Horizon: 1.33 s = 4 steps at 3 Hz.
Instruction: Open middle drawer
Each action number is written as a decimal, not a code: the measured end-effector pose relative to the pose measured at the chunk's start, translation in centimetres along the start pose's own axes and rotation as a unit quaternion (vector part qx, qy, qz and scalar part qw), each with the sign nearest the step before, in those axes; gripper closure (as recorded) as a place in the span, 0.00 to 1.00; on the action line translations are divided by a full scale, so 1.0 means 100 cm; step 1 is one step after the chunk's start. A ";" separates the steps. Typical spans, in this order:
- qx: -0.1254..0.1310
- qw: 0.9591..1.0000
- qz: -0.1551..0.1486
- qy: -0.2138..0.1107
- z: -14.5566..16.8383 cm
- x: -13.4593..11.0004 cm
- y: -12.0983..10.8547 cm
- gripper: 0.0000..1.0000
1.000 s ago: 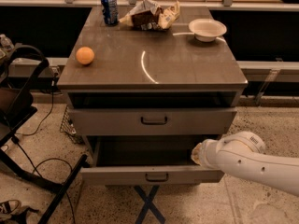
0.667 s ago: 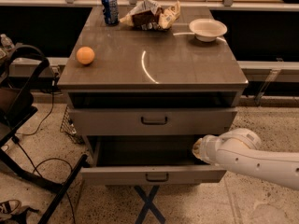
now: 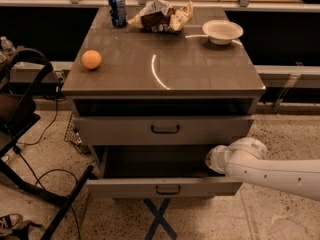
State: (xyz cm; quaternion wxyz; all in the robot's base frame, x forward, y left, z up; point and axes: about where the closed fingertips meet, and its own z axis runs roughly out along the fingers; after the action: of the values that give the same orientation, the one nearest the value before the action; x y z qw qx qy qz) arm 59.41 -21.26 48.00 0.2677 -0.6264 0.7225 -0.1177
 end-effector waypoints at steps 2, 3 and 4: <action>-0.059 0.998 -0.005 0.005 0.048 -0.003 0.060 1.00; -0.081 0.997 -0.005 0.015 0.048 0.001 0.078 1.00; -0.116 0.991 -0.021 0.063 0.023 0.026 0.100 1.00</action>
Offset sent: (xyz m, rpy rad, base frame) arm -0.0565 0.0406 -0.1225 0.0410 0.2785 0.0508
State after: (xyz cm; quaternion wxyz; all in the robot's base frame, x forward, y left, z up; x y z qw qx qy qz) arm 52.03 -21.56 40.45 0.1446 -0.6595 0.7335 -0.0786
